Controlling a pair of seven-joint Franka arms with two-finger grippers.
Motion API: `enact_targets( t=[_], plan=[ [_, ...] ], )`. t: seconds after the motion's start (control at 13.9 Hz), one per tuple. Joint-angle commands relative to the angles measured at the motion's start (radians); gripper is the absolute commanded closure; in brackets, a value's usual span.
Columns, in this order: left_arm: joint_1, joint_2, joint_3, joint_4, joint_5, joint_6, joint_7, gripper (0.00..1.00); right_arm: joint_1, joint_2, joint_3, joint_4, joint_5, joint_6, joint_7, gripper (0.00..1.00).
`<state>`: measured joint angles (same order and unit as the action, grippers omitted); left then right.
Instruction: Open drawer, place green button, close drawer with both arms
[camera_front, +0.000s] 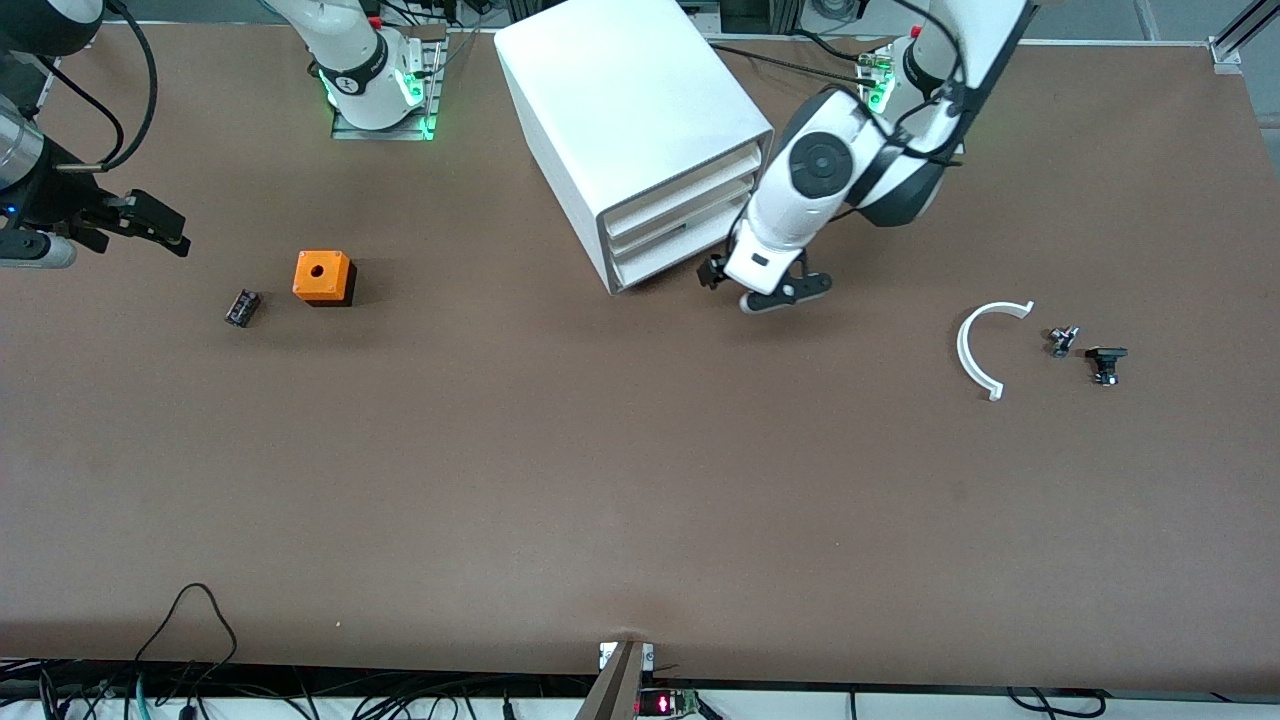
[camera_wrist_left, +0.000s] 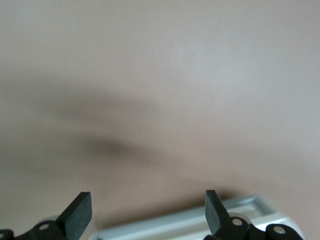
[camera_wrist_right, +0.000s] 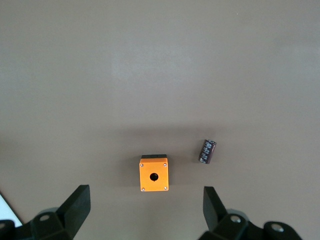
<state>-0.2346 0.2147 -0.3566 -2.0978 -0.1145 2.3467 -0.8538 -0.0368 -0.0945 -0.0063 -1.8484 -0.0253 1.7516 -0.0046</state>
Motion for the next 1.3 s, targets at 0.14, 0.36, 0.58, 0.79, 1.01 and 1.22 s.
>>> enact_targets(
  t=[0.14, 0.36, 0.58, 0.79, 1.01, 1.22],
  plan=[
    [0.072, -0.207, 0.206, 0.03, -0.002, -0.203, 0.514, 0.0, 0.0, 0.007, -0.001, 0.017, -0.001, -0.008, -0.003, 0.0],
    [0.075, -0.276, 0.321, 0.174, -0.001, -0.451, 0.7, 0.0, 0.0, 0.007, -0.001, 0.017, -0.001, -0.008, -0.003, 0.0],
    [0.095, -0.311, 0.372, 0.271, 0.083, -0.642, 0.734, 0.0, 0.0, 0.007, -0.001, 0.017, 0.001, -0.008, -0.003, 0.0],
    [0.121, -0.336, 0.373, 0.285, 0.153, -0.71, 0.734, 0.0, 0.0, 0.006, -0.001, 0.018, -0.001, -0.007, -0.003, 0.0],
    [0.132, -0.308, 0.372, 0.334, 0.151, -0.751, 0.73, 0.0, 0.0, 0.006, -0.001, 0.018, -0.002, -0.006, -0.006, 0.0],
    [0.132, -0.305, 0.372, 0.338, 0.147, -0.771, 0.728, 0.0, 0.0, 0.006, 0.0, 0.018, -0.002, -0.006, -0.006, 0.0]
  ],
)
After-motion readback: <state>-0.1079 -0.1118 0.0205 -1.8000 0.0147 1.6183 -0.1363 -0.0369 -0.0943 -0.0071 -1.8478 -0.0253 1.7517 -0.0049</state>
